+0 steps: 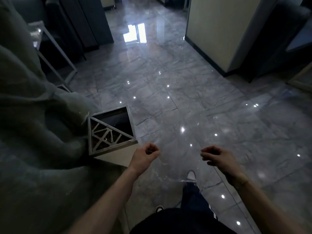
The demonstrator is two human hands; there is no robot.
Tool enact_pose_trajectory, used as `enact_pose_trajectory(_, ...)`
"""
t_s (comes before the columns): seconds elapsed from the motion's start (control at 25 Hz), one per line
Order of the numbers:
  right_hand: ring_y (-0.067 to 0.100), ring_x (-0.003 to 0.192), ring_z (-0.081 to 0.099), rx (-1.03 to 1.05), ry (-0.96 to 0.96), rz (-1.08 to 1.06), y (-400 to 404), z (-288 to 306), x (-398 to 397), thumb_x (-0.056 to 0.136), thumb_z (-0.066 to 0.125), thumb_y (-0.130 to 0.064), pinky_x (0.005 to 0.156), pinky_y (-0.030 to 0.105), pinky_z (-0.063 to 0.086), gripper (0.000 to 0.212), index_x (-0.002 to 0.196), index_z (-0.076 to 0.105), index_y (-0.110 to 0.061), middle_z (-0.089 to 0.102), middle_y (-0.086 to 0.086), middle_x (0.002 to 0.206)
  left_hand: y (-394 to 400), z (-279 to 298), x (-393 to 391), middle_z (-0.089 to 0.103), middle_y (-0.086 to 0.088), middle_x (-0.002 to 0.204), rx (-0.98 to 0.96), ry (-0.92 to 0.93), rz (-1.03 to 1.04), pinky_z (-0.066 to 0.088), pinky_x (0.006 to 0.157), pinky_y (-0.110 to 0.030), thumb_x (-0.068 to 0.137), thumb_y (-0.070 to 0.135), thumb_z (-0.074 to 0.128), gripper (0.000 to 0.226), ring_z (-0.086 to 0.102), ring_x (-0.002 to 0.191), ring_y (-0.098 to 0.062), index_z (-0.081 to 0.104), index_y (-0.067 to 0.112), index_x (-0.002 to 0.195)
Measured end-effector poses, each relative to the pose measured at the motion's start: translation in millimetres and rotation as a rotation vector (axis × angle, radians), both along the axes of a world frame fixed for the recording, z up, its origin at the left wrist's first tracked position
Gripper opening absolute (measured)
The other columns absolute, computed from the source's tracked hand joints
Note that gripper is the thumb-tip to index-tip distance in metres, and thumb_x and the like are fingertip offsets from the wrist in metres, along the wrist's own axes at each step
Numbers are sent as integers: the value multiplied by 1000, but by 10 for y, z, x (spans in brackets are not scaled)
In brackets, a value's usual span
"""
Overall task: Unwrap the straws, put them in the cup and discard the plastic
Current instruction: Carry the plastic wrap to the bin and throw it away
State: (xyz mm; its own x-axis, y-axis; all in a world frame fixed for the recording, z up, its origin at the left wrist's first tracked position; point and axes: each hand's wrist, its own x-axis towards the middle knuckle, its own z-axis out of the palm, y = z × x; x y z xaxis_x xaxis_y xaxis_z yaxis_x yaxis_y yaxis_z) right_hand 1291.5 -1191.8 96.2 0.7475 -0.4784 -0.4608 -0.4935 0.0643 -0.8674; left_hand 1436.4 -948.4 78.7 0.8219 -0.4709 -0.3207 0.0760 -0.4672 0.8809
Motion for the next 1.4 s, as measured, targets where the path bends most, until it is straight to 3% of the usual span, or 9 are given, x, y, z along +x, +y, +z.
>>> enact_pose_trajectory(0.2, 20, 81, 66, 23, 3, 37, -651, -70, 607, 83, 70, -10, 72, 30, 51, 10, 93, 71, -9, 72, 13, 93, -594, -75, 542, 68, -6, 83, 5, -17, 34, 52, 76, -28, 86, 7, 70, 4, 63, 78, -15, 68, 9, 89)
enact_pose_trajectory(0.32, 21, 82, 67, 20, -5, 61, -1084, -62, 975, 83, 70, -10, 70, 29, 51, 11, 93, 71, -9, 73, 14, 93, -978, -57, 812, 66, 3, 76, -1, -47, 80, 48, 68, -16, 84, 7, 72, 14, 61, 69, -3, 67, 19, 81)
enact_pose_trajectory(0.4, 22, 81, 68, 11, -11, 92, -1397, -35, 1202, 82, 71, -10, 69, 29, 52, 9, 91, 71, -10, 73, 14, 92, -1240, -48, 965, 67, 5, 76, -4, -32, 116, 49, 67, -12, 84, 9, 73, 17, 62, 71, -5, 66, 25, 79)
enact_pose_trajectory(0.6, 20, 76, 68, 7, -31, 137, -2008, 50, 1706, 81, 72, -9, 68, 29, 52, 7, 87, 73, -12, 75, 10, 86, -1755, 19, 1302, 69, 2, 84, -2, 7, 177, 53, 77, -24, 85, 18, 72, 5, 65, 80, -10, 69, 22, 86)
enact_pose_trajectory(0.88, 20, 72, 64, 47, -24, 169, -2341, 37, 2218, 80, 71, -4, 64, 27, 47, 9, 89, 71, -4, 71, 13, 82, -2059, -2, 1621, 69, 1, 86, -5, 39, 231, 50, 73, -20, 86, 17, 71, 5, 65, 82, -10, 68, 21, 87)
enact_pose_trajectory(1.2, 15, 72, 67, 26, -6, 253, -2358, -78, 3076, 81, 72, -10, 64, 26, 51, 7, 87, 72, -14, 73, 7, 83, -1992, -143, 2229, 67, 3, 80, -45, 45, 337, 51, 64, -15, 85, 14, 72, 7, 61, 70, 3, 68, 19, 83)
enact_pose_trajectory(1.4, 15, 71, 66, 21, -11, 328, -2181, -54, 3941, 81, 72, -9, 62, 24, 50, 7, 85, 73, -15, 73, 6, 80, -1781, -193, 2826, 67, 5, 79, -79, 59, 430, 50, 65, -20, 85, 14, 72, 7, 61, 69, 3, 67, 19, 83)
